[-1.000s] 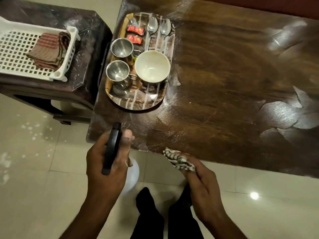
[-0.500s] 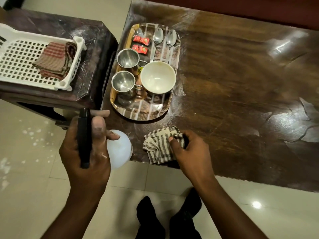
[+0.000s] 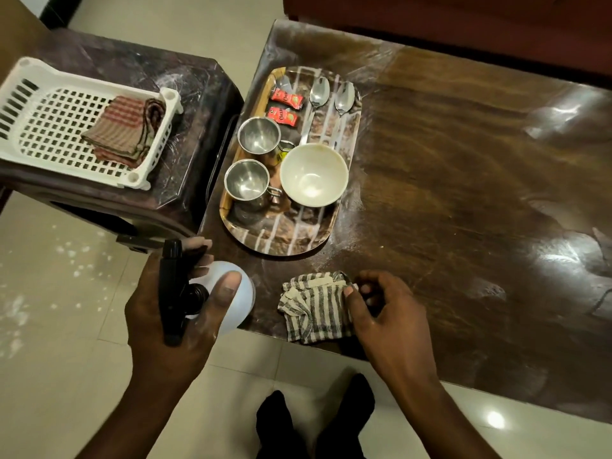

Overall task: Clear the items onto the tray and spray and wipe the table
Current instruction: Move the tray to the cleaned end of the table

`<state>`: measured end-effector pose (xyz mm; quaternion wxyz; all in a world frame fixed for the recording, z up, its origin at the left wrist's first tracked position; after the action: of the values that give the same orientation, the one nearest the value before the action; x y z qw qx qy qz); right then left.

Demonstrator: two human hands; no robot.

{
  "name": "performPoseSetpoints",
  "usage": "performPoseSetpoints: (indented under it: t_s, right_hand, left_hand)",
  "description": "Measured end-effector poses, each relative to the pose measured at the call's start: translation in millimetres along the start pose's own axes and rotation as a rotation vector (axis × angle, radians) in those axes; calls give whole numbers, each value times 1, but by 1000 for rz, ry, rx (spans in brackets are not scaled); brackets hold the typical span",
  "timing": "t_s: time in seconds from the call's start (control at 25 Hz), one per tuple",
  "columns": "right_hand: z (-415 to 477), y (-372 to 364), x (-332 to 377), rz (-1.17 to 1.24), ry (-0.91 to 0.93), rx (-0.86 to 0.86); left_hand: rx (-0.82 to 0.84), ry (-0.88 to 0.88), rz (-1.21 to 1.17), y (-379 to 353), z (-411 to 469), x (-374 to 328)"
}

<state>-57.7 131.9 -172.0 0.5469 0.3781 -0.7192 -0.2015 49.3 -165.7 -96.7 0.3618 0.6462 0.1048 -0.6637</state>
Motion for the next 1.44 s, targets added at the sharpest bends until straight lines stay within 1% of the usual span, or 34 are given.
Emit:
performPoseSetpoints:
  t_s: [0.12, 0.2, 0.24, 0.28, 0.32, 0.36, 0.4, 0.44, 0.48, 0.56, 0.6, 0.64, 0.72, 0.8, 0.88, 0.96, 1.08, 1.28, 1.36, 1.44]
  right_hand:
    - [14, 20, 6, 28, 44, 38]
    - [32, 35, 14, 22, 79, 74]
    - [44, 45, 20, 18, 100, 92]
    - [59, 56, 27, 15, 130, 109]
    - [76, 63, 37, 3, 165, 134]
    - [94, 67, 50, -17, 204, 161]
    - [115, 70, 65, -45, 246, 177]
    - [136, 74, 80, -60, 289, 181]
    - [158, 76, 96, -64, 327, 178]
    - [203, 68, 129, -92, 398, 192]
    - [225, 60, 145, -109, 417, 204]
    - [246, 54, 159, -119, 421, 209]
    - [284, 39, 185, -127, 417, 216]
    - [314, 27, 205, -176, 410, 199]
    - [336, 14, 216, -219, 387, 216]
    - [351, 1, 219, -256, 357, 271]
    - [362, -13, 220, -266, 308, 330]
    - [367, -14, 214, -194, 230, 295]
    - [367, -8, 211, -167, 213, 285]
    - [366, 10, 209, -156, 200, 254]
  left_hand:
    - [-17, 114, 31, 9, -19, 19]
    - [-109, 214, 101, 19, -50, 25]
    - [-164, 299, 135, 18, -70, 24]
    - [-192, 389, 152, 9, -89, 21]
    - [-191, 412, 148, -7, -107, 14]
    - [-168, 394, 129, -26, -118, 2]
    - [-148, 390, 74, -47, -122, -10]
    - [-147, 423, -5, -67, -118, -19]
    - [-185, 513, -104, -81, -113, -17]
    - [-343, 711, -339, -106, -98, 1]
    - [-422, 777, -453, -116, -86, 9]
    - [-497, 830, -511, -122, -71, 16]
    - [-610, 914, -508, -127, -53, 33]
    - [-688, 975, -497, -130, -50, 49]
    - [-739, 1021, -495, -132, -53, 59]
    - [-794, 1060, -532, -133, -54, 70]
    - [-790, 1041, -485, -133, -47, 79]
    - [-767, 1006, -332, -132, -41, 80]
    - [-758, 1015, -324, -134, -42, 79]
    - [-750, 986, -340, -134, -41, 73]
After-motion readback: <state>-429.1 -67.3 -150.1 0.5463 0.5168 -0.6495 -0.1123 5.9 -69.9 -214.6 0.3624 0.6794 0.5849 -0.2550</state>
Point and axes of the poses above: each hand's wrist, its own z-axis towards the middle knuckle, its own y-axis out of the back of the hand, x = y × z, the point moved 10 cm from there along z, towards the middle knuckle, and after that the axes turned 6 degrees about -z, right-handed, at the moved point
